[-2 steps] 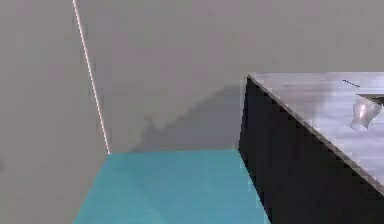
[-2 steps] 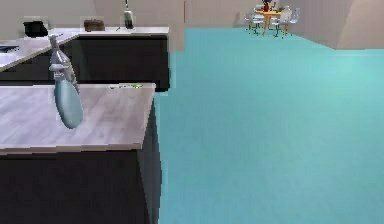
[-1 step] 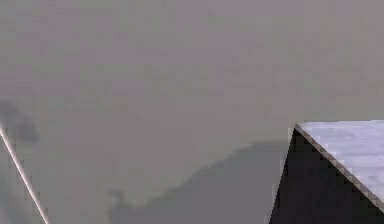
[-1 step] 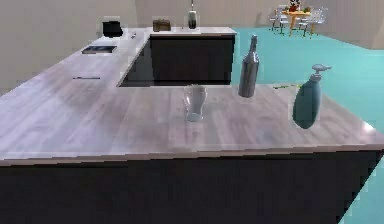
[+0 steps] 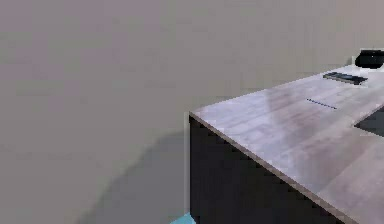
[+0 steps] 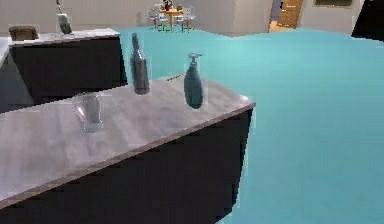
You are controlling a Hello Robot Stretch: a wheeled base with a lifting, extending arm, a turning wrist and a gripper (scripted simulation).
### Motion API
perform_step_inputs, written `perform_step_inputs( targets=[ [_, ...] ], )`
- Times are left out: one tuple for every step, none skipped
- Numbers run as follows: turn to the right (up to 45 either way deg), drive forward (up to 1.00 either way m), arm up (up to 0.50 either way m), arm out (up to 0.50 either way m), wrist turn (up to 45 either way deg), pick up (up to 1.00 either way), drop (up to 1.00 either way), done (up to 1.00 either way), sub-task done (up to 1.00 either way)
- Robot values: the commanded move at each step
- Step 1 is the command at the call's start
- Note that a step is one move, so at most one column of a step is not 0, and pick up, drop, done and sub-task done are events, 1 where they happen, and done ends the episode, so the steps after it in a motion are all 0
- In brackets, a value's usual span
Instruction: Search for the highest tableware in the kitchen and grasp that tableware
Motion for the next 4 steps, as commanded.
perform_step_inputs(
  targets=[
    [0.0, 0.05, 0.00, 0.00, 0.0, 0.00, 0.00, 0.00, 0.00],
    [-21.0, 0.00, 0.00, 0.00, 0.0, 0.00, 0.00, 0.00, 0.00],
    [0.0, 0.00, 0.50, 0.00, 0.0, 0.00, 0.00, 0.00, 0.00],
    [0.0, 0.00, 0.38, 0.00, 0.0, 0.00, 0.00, 0.00, 0.00]
  ],
)
